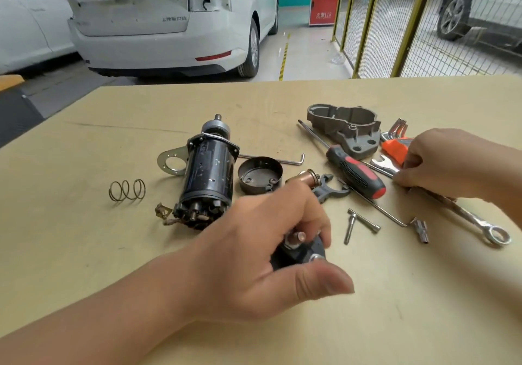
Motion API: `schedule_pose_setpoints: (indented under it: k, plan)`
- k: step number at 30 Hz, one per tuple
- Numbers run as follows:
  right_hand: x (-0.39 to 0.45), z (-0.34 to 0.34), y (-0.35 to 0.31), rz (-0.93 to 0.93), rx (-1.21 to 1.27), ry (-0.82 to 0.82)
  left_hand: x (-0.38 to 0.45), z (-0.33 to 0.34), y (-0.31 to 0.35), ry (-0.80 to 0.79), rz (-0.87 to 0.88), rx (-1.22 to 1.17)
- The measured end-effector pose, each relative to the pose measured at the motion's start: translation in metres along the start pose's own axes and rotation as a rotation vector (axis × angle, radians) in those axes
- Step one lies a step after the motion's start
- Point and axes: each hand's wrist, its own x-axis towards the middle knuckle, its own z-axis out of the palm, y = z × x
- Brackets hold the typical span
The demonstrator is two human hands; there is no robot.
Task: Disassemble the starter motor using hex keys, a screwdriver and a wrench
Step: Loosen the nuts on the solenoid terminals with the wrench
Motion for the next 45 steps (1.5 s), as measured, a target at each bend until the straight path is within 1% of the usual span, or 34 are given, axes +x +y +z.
schedule_pose_setpoints:
  k: [3, 5, 8, 11, 13, 15, 16, 18, 20, 22, 23, 25, 28, 31, 33, 36, 39, 41, 43, 45]
  plan:
    - [-0.004, -0.001, -0.002, 0.003, 0.081, -0.013, -0.002, 0.009, 0.0, -0.051, 0.003, 0.057]
    - [-0.007, -0.001, -0.004, 0.001, 0.116, -0.02, -0.003, 0.014, -0.001, -0.04, -0.017, 0.064]
    - [-0.011, -0.002, -0.009, -0.009, 0.089, -0.03, -0.004, 0.016, -0.001, 0.0, -0.062, 0.024]
    - [-0.013, -0.006, -0.008, 0.013, 0.084, 0.013, -0.002, 0.014, -0.003, -0.003, -0.141, -0.068]
    - [-0.013, -0.012, -0.001, 0.025, 0.145, 0.08, 0.001, 0.009, -0.005, -0.033, -0.198, -0.123]
    - [-0.012, -0.018, 0.008, 0.021, 0.276, 0.132, 0.003, 0.001, -0.008, -0.061, -0.254, -0.169]
    - [-0.013, -0.02, 0.011, 0.018, 0.379, 0.124, 0.004, -0.004, -0.009, -0.075, -0.284, -0.191]
    - [-0.019, -0.021, 0.011, 0.004, 0.641, 0.027, 0.003, -0.013, -0.011, -0.11, -0.334, -0.235]
    - [-0.022, -0.02, 0.007, -0.055, 0.902, -0.071, -0.001, -0.022, -0.012, -0.153, -0.388, -0.31]
    - [-0.023, -0.021, 0.005, -0.096, 1.106, -0.112, -0.005, -0.032, -0.012, -0.211, -0.439, -0.382]
    - [-0.023, -0.022, 0.005, -0.103, 1.174, -0.114, -0.007, -0.037, -0.012, -0.24, -0.458, -0.405]
    - [-0.023, -0.023, 0.004, -0.103, 1.23, -0.084, -0.009, -0.046, -0.01, -0.289, -0.496, -0.41]
    - [-0.027, -0.023, -0.003, -0.061, 1.315, -0.081, -0.008, -0.051, -0.005, -0.317, -0.538, -0.327]
    - [-0.032, -0.022, -0.009, -0.11, 1.34, -0.154, -0.009, -0.05, -0.006, -0.251, -0.522, -0.221]
    - [-0.035, -0.022, -0.013, -0.139, 1.34, -0.172, -0.01, -0.048, -0.007, -0.232, -0.48, -0.186]
    - [-0.039, -0.021, -0.018, -0.193, 1.381, -0.203, -0.009, -0.044, -0.007, -0.159, -0.415, -0.164]
    - [-0.042, -0.02, -0.025, -0.259, 1.347, -0.252, -0.008, -0.041, -0.007, -0.086, -0.341, -0.1]
    - [-0.045, -0.02, -0.029, -0.275, 1.33, -0.275, -0.007, -0.043, -0.007, -0.084, -0.322, -0.137]
    - [-0.05, -0.021, -0.033, -0.277, 1.333, -0.29, -0.007, -0.046, -0.007, -0.131, -0.315, -0.178]
    - [-0.054, -0.022, -0.036, -0.291, 1.315, -0.29, -0.007, -0.05, -0.007, -0.174, -0.284, -0.132]
